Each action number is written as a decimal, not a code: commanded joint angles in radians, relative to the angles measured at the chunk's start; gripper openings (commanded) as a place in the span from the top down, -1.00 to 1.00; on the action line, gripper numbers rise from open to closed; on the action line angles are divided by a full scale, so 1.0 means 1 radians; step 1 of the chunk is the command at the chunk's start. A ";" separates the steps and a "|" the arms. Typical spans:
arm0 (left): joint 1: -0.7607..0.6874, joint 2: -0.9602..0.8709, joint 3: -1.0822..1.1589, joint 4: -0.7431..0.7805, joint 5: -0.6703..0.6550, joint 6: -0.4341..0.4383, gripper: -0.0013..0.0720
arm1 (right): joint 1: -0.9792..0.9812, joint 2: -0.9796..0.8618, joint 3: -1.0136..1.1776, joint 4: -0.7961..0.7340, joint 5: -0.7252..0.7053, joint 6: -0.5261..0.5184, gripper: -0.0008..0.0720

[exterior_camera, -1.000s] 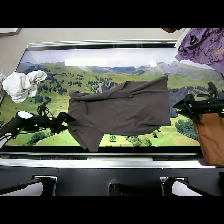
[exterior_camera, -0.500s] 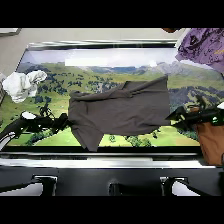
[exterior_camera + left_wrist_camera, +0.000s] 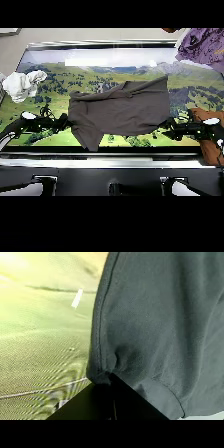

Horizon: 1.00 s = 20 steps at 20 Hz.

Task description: Fold the clothes and pants, and hang the long-sleeved shirts on hangers.

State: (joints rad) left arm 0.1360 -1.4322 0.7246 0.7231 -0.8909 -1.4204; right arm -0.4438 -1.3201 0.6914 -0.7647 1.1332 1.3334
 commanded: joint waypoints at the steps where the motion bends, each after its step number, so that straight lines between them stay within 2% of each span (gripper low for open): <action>1: 0.000 0.000 0.000 -0.002 -0.006 -0.001 0.90 | 0.006 -0.002 -0.019 0.034 -0.100 -0.030 -0.43; 4: 0.000 0.000 0.000 -0.002 -0.006 0.000 0.91 | 0.101 -0.015 -0.019 0.030 -0.163 -0.043 -0.30; 6: 0.000 0.000 0.000 -0.002 -0.007 0.000 0.91 | 0.177 -0.029 -0.018 0.033 -0.241 -0.024 0.01; 7: 0.000 0.000 0.000 -0.002 -0.007 0.000 0.91 | 0.204 -0.034 -0.018 0.031 -0.272 -0.009 0.05; 8: 0.000 0.000 0.000 -0.002 -0.007 0.000 0.91 | 0.219 -0.037 -0.018 0.032 -0.285 -0.004 0.20; 10: 0.000 0.000 0.000 -0.002 -0.006 0.000 0.91 | 0.226 -0.041 -0.018 0.029 -0.289 0.002 0.20; 11: 0.000 0.000 0.000 -0.002 -0.005 0.000 0.91 | 0.226 -0.044 -0.018 0.026 -0.282 0.002 0.35; 12: 0.000 0.000 0.000 -0.002 -0.005 0.000 0.91 | 0.226 -0.044 -0.018 0.021 -0.275 -0.003 0.79; 13: 0.000 0.002 0.000 -0.002 -0.005 0.000 0.91 | 0.226 -0.042 -0.018 0.026 -0.267 -0.006 0.88; 17: 0.000 0.082 0.060 -0.001 -0.010 0.027 0.91 | 0.224 0.038 0.086 0.041 -0.172 -0.013 0.88; 20: 0.000 0.248 0.195 0.000 -0.009 0.026 0.91 | 0.224 0.138 0.331 -0.005 -0.058 0.047 0.88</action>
State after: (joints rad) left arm 0.1356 -1.3029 0.8219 0.7311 -0.9070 -1.4014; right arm -0.2211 -1.2572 0.8520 -0.7433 0.9756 1.3334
